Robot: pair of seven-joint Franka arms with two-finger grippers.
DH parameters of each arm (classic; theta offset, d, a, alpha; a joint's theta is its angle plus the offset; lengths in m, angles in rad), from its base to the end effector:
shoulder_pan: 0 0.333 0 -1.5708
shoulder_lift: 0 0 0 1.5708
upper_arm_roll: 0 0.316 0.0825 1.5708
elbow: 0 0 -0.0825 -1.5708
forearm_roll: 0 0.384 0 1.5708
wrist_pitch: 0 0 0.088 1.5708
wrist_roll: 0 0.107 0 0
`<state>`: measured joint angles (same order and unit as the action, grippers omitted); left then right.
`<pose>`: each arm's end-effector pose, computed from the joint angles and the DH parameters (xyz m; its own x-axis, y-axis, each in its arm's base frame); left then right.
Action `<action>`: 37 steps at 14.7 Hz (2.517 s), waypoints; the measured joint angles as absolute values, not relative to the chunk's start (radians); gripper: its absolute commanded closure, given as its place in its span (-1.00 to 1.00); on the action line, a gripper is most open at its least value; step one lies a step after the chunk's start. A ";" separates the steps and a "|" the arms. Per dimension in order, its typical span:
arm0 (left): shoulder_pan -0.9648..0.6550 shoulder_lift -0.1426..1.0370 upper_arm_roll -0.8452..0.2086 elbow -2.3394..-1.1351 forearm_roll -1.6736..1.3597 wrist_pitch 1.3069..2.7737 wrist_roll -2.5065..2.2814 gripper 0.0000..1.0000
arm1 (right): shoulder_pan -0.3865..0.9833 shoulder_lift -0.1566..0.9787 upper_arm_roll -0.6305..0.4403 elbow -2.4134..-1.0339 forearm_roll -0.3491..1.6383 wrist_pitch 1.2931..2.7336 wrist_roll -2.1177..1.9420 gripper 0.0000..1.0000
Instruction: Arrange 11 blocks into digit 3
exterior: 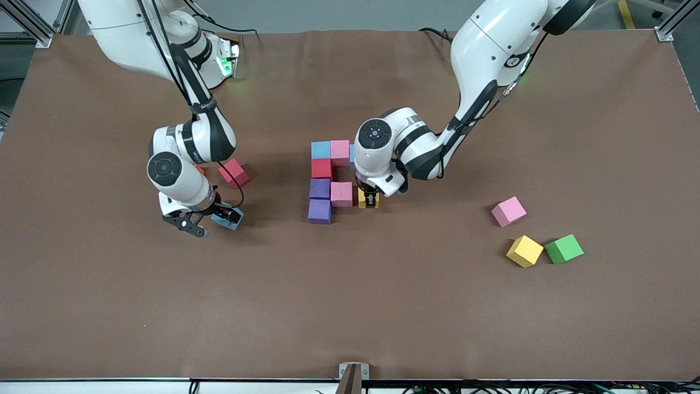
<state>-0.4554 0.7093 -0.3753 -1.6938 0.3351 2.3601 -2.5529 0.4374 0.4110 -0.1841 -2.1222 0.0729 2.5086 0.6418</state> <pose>0.4790 -0.4788 0.2070 0.0013 0.9998 -0.0192 0.9999 -0.0011 0.0101 0.5569 0.1437 0.2166 0.9076 -0.4197 0.0063 -0.4197 -0.9070 0.0340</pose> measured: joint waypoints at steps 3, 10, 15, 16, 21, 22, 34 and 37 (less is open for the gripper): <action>-0.464 0.718 -0.375 -1.679 0.335 2.351 -2.554 0.05 | 0.439 0.411 -0.181 -2.125 0.073 2.525 0.605 -0.10; -0.489 0.735 -0.366 -1.643 0.325 2.327 -2.557 0.04 | 0.444 0.406 -0.179 -2.122 0.073 2.540 0.529 0.99; -0.512 0.739 -0.350 -1.630 0.317 2.325 -2.558 -0.15 | 0.513 0.419 -0.173 -1.982 0.073 2.436 0.488 0.99; -0.512 0.739 -0.350 -1.629 0.317 2.325 -2.558 -0.73 | 0.529 0.436 -0.171 -1.924 0.073 2.385 0.483 0.99; -0.512 0.756 -0.350 -1.622 0.312 2.338 -2.558 -1.00 | 0.547 0.567 -0.111 -1.640 0.091 2.247 0.470 0.99; -0.511 0.761 -0.350 -1.618 0.311 2.341 -2.559 -1.00 | 0.547 0.595 -0.102 -1.588 0.097 2.223 0.462 0.99; -0.438 0.654 -0.352 -1.607 0.243 2.205 -2.459 -1.00 | 0.562 0.865 -0.029 -1.241 0.105 2.164 0.429 1.00; -0.395 0.611 -0.352 -1.633 0.241 2.193 -2.382 -1.00 | 0.583 0.894 -0.028 -1.213 0.106 2.158 0.449 1.00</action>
<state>-0.3951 0.6115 -0.3517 -1.6328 0.2410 2.1926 -2.3819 0.5828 0.8937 -0.0281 -1.2135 0.1057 2.1582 0.4494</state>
